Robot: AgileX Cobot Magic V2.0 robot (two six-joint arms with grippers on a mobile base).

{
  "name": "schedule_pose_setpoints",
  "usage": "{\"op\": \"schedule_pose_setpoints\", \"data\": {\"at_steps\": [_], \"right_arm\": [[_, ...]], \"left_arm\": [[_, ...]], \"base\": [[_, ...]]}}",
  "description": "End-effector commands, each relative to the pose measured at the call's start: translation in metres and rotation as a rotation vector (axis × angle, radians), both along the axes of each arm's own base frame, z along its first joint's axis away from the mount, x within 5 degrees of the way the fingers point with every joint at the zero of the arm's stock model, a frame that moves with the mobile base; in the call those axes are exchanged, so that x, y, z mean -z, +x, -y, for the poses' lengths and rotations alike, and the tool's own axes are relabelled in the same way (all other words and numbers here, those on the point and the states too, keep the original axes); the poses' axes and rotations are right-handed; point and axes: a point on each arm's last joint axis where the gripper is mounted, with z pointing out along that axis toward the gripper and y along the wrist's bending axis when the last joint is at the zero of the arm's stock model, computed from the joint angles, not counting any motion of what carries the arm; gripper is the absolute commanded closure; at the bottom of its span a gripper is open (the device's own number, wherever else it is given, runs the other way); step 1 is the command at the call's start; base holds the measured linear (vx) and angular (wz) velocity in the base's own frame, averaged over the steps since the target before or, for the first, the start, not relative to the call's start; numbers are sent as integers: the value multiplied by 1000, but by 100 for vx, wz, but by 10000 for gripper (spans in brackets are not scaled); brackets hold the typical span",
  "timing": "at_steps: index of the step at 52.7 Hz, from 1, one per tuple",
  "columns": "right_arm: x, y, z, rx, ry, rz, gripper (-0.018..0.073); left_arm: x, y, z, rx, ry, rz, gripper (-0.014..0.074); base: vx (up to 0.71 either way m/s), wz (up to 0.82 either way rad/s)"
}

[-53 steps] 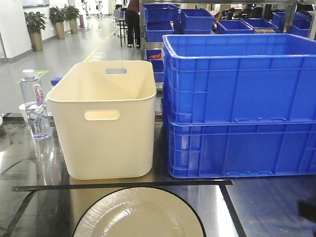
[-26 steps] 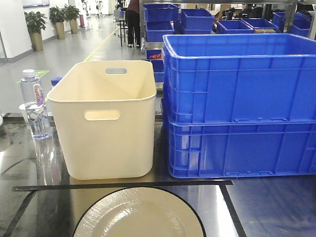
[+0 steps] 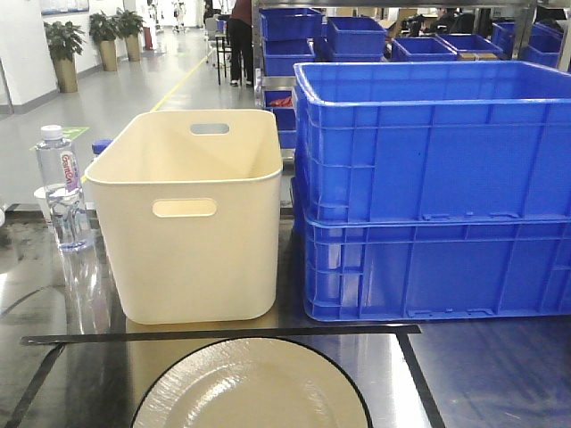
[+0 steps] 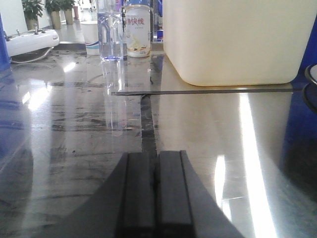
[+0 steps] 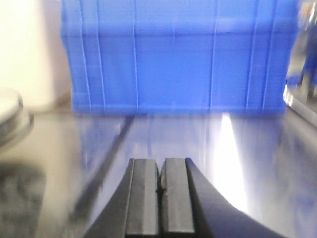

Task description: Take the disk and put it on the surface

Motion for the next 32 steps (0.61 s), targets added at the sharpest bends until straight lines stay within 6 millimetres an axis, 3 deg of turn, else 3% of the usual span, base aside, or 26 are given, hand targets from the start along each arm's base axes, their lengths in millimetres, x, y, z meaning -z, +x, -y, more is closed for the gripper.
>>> {"op": "schedule_pose_setpoints", "data": {"at_steps": [1,32], "right_arm": [[-3,0,-1,-13,-11,51,568],[-2,0,-1,-12,-10,46,568]], "left_arm": [[-15,-1,0,-3,-6,111,605],[-15,-1,0,-3,-6,111,605]], "base": [[0,0],[0,0]]}}
